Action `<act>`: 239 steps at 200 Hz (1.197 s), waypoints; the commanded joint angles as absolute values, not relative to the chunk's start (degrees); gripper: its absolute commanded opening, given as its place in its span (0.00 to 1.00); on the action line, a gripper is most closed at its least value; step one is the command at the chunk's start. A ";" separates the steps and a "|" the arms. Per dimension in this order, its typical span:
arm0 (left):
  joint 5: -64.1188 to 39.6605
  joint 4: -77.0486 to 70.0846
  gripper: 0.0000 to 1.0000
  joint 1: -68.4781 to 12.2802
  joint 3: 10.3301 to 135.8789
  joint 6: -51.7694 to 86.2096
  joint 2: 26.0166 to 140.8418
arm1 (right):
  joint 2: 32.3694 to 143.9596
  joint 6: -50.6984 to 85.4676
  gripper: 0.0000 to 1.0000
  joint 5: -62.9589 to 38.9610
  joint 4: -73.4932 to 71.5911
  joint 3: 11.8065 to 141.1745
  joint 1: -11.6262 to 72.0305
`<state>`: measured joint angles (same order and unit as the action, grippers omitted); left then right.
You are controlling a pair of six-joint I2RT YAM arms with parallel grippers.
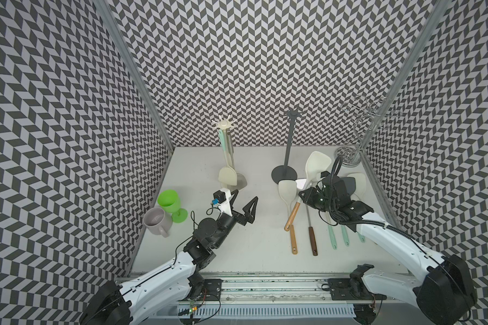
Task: Take the spatula off the kitchen utensil rack
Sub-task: Place the spatula at the center of the board.
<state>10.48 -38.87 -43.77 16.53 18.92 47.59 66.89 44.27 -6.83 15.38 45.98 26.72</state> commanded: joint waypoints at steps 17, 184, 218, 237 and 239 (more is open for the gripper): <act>13.09 -38.81 0.99 -41.08 15.12 22.09 47.89 | 64.68 38.64 0.00 -7.78 6.50 44.73 28.22; -5.08 -40.54 0.99 -16.35 8.70 41.66 46.37 | 85.44 36.27 0.00 -5.13 13.34 53.93 42.42; -5.43 -40.61 0.99 -16.26 8.79 41.77 46.42 | 90.22 36.83 0.00 -6.00 12.05 54.35 42.63; -5.69 -40.78 0.99 -16.17 8.77 41.92 46.62 | 92.37 37.25 0.00 -5.59 12.00 54.90 42.63; -5.75 -40.78 0.99 -16.13 8.78 41.92 46.60 | 92.50 37.31 0.00 -5.62 11.92 54.92 42.63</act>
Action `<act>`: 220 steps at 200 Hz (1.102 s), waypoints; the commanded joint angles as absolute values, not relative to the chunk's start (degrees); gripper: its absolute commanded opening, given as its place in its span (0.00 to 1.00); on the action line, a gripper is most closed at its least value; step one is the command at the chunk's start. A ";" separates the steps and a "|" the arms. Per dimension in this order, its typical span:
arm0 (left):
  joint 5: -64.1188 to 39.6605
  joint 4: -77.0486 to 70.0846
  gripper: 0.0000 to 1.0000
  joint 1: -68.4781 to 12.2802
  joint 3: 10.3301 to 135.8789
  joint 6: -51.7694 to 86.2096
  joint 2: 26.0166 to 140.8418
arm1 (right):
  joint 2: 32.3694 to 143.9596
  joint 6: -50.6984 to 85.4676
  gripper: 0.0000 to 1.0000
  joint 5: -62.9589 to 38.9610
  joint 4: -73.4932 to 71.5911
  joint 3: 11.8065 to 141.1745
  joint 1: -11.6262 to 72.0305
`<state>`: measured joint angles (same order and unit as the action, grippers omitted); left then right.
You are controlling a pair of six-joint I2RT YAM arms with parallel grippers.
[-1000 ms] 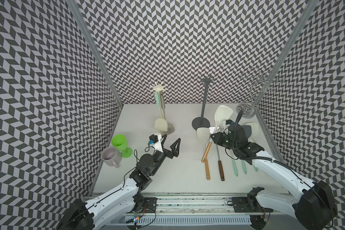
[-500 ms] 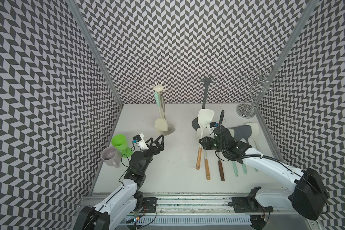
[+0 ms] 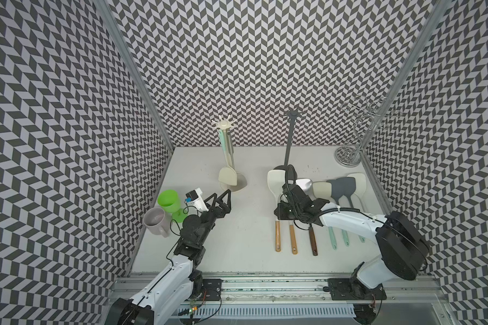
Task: Take the spatula off the kitchen utensil rack
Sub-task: Place the spatula at the center of the board.
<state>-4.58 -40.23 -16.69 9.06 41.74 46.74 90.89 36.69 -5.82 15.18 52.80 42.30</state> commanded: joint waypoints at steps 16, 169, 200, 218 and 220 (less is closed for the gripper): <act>-5.84 -40.87 0.99 -16.17 8.78 42.01 46.59 | 93.90 37.77 0.00 -6.01 11.28 54.73 42.71; -6.07 -41.04 0.99 -16.16 8.63 42.10 46.14 | 99.19 43.20 0.00 -3.45 9.72 53.14 44.73; -6.06 -41.13 0.99 -16.17 8.61 42.10 46.14 | 100.69 43.06 0.00 -3.11 10.96 54.00 45.26; -6.11 -41.13 0.99 -16.13 8.61 42.10 46.14 | 101.45 43.71 0.03 -3.35 10.91 53.92 45.35; -6.14 -41.18 0.99 -16.16 8.61 42.10 46.14 | 101.54 43.84 0.04 -3.34 10.84 53.89 45.35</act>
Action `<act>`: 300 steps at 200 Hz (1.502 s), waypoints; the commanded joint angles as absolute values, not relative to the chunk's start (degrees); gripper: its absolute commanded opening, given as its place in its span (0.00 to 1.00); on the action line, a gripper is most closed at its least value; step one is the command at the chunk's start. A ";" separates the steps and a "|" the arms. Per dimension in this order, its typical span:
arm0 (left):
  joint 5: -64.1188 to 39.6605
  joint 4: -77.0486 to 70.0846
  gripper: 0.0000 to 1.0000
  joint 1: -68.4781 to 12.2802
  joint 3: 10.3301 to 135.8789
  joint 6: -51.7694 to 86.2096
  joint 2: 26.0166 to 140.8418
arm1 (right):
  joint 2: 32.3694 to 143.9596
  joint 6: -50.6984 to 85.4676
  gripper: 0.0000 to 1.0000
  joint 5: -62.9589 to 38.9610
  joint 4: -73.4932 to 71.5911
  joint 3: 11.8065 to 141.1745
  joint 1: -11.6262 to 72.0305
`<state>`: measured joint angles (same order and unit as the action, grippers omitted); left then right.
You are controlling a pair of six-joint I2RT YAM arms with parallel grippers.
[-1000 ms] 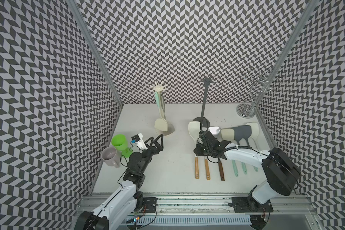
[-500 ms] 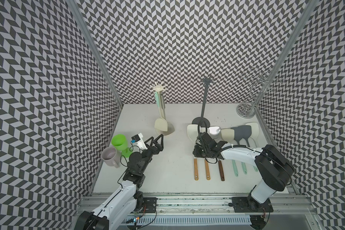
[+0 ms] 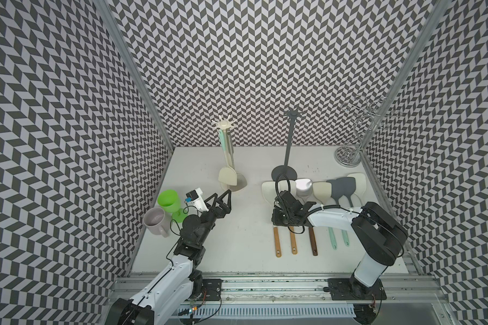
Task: Take the spatula off the kitchen utensil rack
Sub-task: Place the spatula at the center of the board.
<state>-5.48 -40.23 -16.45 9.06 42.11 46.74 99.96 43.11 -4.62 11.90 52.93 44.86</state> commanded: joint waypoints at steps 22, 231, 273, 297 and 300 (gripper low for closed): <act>-6.23 -41.29 0.98 -16.15 8.61 42.10 46.29 | 102.24 44.62 0.16 -5.04 9.59 53.22 45.35; -7.77 -42.19 0.99 -19.73 9.05 37.11 41.04 | 75.30 37.61 1.00 4.37 11.18 48.54 46.89; -2.77 -41.97 0.99 -27.43 9.83 31.14 39.54 | 65.65 28.36 1.00 9.35 8.54 44.39 46.93; -0.70 -41.43 0.99 -30.31 10.91 28.96 40.92 | 61.45 23.52 1.00 6.86 0.69 40.61 46.93; -0.70 -41.36 0.99 -30.40 11.03 28.90 41.15 | 61.23 22.96 1.00 6.36 -0.05 40.45 46.93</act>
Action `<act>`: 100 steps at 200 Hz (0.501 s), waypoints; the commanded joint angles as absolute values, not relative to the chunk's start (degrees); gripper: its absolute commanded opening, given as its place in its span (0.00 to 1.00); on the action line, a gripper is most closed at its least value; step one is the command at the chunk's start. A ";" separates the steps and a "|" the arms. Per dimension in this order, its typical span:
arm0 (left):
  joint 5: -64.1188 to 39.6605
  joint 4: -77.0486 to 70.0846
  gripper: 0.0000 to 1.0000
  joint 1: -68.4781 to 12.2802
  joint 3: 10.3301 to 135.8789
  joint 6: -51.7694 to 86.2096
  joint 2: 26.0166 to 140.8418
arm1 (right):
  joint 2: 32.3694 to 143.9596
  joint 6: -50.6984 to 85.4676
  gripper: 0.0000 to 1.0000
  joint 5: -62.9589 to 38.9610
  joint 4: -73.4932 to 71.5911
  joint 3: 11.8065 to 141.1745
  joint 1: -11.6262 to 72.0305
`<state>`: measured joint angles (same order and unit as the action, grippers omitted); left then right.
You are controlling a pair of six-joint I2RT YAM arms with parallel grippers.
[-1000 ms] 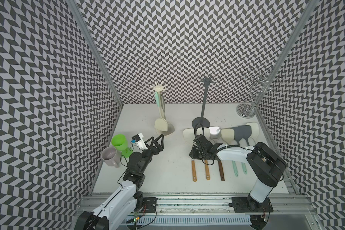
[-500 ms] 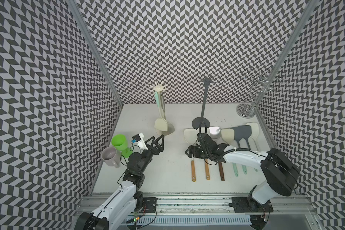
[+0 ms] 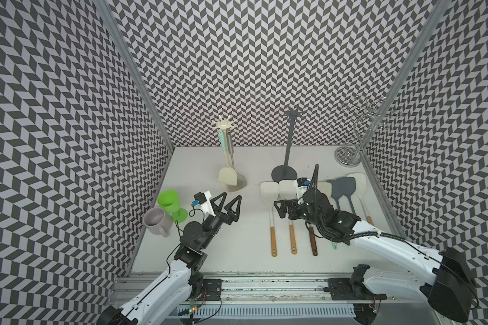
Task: Take the spatula off the kitchen utensil rack
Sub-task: Place the spatula at the center of the board.
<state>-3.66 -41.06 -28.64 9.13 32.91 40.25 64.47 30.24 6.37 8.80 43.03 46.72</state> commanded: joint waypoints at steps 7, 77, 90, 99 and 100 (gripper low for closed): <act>-0.80 -41.31 0.99 -30.45 11.31 28.80 41.73 | 61.00 21.58 0.98 4.91 -1.69 40.34 46.92; 0.54 -39.07 0.99 -28.04 13.28 32.32 48.57 | 71.21 17.37 0.88 -2.01 -15.47 45.77 46.85; -0.73 -38.50 0.99 -25.93 13.58 34.20 49.98 | 74.20 16.79 0.86 -1.39 -17.78 47.64 46.76; -2.43 -38.81 0.99 -24.01 13.22 35.73 50.81 | 76.46 16.16 0.85 -1.32 -19.34 49.13 46.78; -2.67 -38.91 0.99 -23.78 13.16 35.93 50.89 | 76.73 16.12 0.85 -1.32 -19.51 49.31 46.77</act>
